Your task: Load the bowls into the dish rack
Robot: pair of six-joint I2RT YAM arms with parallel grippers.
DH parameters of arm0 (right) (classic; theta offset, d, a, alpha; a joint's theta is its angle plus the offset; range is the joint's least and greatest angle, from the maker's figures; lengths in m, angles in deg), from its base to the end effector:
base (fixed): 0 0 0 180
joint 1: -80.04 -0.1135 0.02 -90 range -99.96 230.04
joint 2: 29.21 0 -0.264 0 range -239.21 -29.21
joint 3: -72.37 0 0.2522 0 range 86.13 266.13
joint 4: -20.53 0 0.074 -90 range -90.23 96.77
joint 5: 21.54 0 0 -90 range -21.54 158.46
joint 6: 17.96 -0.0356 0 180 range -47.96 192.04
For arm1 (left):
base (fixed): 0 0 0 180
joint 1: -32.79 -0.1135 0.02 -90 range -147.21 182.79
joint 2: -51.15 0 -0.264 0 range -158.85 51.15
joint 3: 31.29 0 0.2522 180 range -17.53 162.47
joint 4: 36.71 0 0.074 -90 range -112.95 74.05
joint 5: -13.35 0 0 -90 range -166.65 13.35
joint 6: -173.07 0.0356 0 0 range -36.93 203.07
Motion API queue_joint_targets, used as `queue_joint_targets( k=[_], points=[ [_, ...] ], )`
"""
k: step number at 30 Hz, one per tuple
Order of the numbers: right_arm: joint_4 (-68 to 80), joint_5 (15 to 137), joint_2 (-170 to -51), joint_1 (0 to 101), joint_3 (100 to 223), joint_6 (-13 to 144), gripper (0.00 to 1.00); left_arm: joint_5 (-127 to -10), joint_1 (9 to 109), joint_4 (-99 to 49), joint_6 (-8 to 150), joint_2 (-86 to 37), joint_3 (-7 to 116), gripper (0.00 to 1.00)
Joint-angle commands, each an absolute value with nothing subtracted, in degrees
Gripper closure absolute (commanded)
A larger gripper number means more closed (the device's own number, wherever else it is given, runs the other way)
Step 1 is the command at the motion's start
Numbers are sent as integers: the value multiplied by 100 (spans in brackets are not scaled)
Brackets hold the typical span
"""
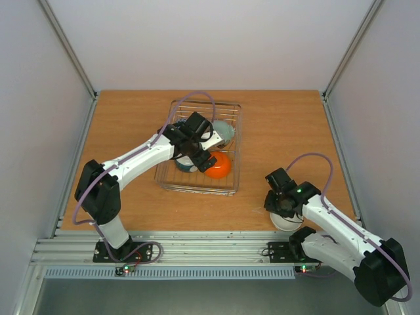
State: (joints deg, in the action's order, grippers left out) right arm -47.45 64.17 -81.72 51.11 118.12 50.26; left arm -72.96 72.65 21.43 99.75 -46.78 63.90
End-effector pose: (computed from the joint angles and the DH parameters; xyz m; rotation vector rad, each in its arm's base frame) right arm 0.1226 0.0647 0.1876 -0.1645 2.8637 0.0675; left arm 0.2761 -0.2335 0.2672 1.2736 2.3214 -0.2217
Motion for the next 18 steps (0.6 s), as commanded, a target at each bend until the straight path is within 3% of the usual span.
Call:
queue_joint_targets(
  k=[1,7,18],
  points=[
    [-4455,6636,-8268,5126,11536,4831,78,-7223,7242,2165,9889,-4632,6540,1],
    [-4583,6335,-8274,5121,11784,4991,98,-7250,7225,2140,9873,-4643,6529,1],
    [-3683,6618,-9090,5030,12266,5482,99,-7360,7216,2105,9871,-4608,6436,0]
  ],
)
